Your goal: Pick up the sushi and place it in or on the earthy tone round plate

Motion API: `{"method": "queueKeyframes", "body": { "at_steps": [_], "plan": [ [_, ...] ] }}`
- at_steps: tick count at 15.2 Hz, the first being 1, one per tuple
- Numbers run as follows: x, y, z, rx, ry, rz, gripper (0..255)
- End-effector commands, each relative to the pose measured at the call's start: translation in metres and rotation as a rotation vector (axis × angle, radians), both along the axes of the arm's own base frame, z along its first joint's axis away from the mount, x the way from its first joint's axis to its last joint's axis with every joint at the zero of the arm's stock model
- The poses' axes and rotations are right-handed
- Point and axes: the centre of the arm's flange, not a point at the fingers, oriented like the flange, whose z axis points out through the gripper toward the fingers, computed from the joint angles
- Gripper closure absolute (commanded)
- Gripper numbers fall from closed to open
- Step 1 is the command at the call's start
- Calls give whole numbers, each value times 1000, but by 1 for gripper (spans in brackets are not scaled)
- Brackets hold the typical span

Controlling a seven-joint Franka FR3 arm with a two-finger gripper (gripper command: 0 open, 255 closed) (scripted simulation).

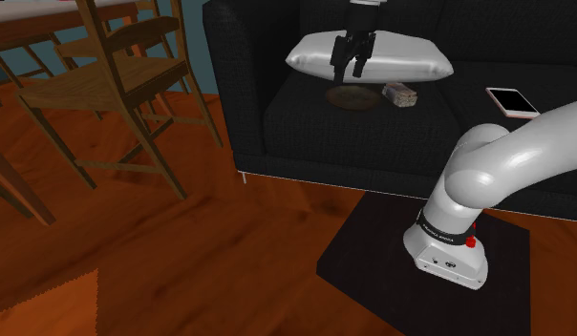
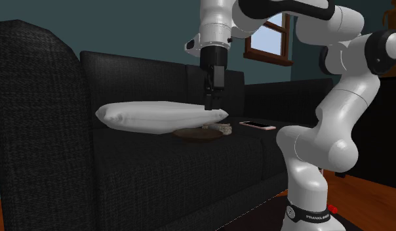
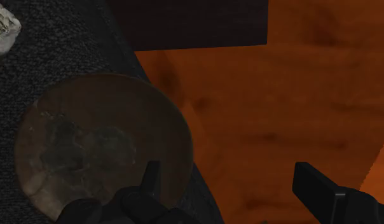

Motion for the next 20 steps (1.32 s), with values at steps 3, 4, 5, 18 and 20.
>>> {"method": "queueKeyframes", "body": {
  "at_steps": [3, 4, 5, 18, 20],
  "plan": [
    [-4, -25, -5, 2, 11, -48, 0],
    [-6, -38, -8, 2, 17, -72, 0],
    [-9, -50, -10, 3, 23, -96, 0],
    [-71, -203, -42, 13, 96, -407, 0],
    [-79, -217, -45, 14, 103, -437, 0]
  ]
}}
